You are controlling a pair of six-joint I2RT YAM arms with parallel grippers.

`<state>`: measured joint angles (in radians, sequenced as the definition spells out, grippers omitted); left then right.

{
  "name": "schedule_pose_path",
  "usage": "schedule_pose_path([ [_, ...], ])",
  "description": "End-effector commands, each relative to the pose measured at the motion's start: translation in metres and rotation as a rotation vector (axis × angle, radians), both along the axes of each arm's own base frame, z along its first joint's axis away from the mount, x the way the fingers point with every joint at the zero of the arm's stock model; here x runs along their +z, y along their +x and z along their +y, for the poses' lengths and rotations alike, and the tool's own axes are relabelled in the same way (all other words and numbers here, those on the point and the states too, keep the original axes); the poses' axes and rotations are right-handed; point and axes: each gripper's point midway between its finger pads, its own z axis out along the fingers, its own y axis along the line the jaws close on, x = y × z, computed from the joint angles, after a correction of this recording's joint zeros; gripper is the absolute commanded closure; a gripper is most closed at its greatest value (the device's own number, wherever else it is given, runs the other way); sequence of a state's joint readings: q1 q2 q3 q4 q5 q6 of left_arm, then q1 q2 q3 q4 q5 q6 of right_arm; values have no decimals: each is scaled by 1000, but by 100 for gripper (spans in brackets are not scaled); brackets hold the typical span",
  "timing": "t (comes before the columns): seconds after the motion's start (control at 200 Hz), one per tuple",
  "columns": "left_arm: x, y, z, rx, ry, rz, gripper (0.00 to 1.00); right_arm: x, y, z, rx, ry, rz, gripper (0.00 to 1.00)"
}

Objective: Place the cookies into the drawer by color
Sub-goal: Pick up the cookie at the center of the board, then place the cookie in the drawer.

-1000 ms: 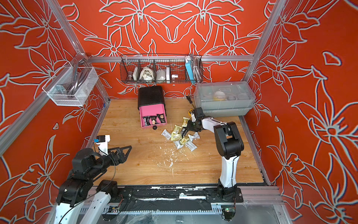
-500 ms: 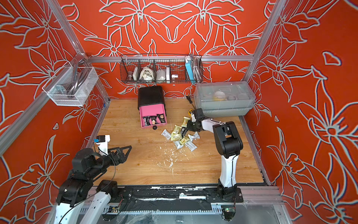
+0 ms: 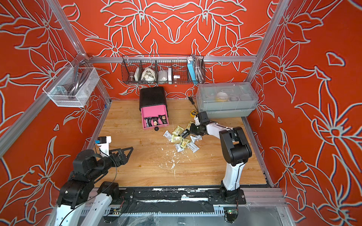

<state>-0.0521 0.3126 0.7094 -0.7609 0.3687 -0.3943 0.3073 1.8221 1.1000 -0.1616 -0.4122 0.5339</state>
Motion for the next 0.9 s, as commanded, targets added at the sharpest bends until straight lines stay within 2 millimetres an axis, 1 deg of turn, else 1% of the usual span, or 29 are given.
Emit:
schedule_pose_path([
  [0.0, 4, 2, -1, -2, -6, -16, 1, 32, -2, -2, -3, 17, -56, 100],
  [0.2, 4, 2, 0, -1, -6, -18, 1, 78, -4, -1, 5, 49, -142, 100],
  [0.345, 4, 2, 0, -1, -8, -15, 1, 112, -5, 5, 27, 70, -200, 100],
  [0.51, 4, 2, -1, -3, -8, -16, 1, 161, -2, 16, 38, 105, -290, 100],
  [0.666, 4, 2, 0, 0, -8, -16, 1, 202, 8, 38, 58, 149, -350, 100],
  [0.821, 5, 2, 0, 0, -9, -17, 1, 233, 18, 77, 107, 177, -396, 100],
  [0.891, 4, 2, 0, 1, -9, -17, 1, 243, 23, 97, 132, 187, -415, 100],
])
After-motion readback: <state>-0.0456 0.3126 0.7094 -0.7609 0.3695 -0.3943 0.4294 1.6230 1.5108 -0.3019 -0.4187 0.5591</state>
